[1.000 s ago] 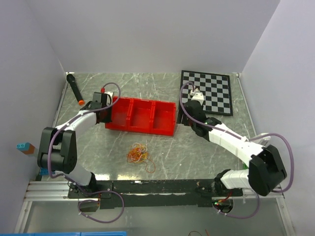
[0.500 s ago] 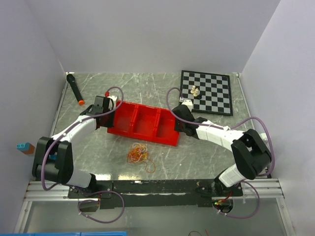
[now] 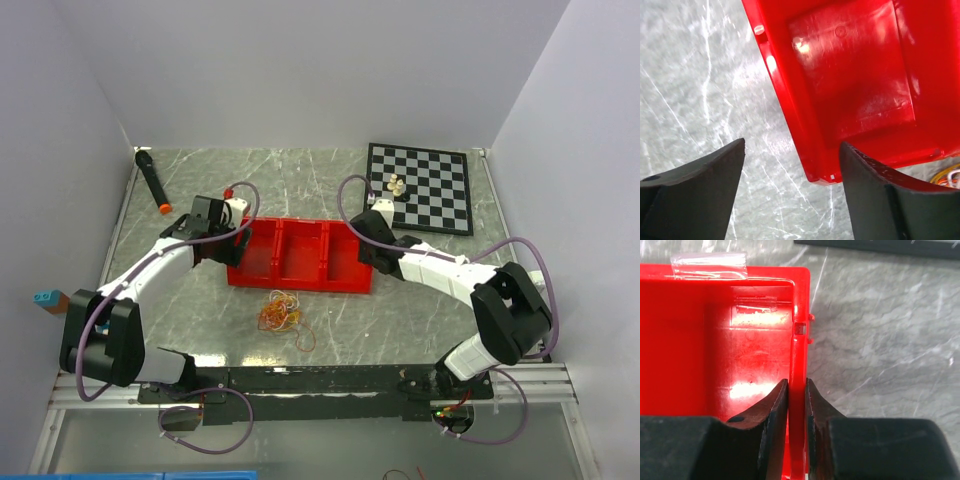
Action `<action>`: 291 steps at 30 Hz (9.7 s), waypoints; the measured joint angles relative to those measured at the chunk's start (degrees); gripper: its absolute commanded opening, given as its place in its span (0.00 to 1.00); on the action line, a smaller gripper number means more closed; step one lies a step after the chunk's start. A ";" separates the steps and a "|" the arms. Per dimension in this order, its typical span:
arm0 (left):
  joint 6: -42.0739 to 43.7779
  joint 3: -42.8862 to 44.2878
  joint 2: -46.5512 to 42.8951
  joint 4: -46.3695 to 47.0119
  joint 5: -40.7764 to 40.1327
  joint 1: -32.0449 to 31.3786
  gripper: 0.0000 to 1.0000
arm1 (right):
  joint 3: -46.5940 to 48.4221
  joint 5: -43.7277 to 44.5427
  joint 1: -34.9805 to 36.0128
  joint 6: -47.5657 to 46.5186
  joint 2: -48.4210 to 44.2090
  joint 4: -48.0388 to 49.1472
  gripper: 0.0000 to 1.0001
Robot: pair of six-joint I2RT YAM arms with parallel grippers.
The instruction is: Untangle the cables
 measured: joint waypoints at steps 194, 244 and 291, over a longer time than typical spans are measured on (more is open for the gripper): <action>11.65 11.19 1.95 -19.82 23.45 -21.94 0.01 | -32.89 -28.94 13.27 6.36 -33.48 23.52 0.00; -0.66 51.32 -9.62 -11.80 24.00 43.36 0.01 | -27.39 -7.45 16.83 22.27 -59.84 -25.31 0.00; -28.41 68.94 -8.07 11.96 42.45 44.37 0.11 | -3.67 -10.03 33.09 -6.84 -28.04 2.91 0.98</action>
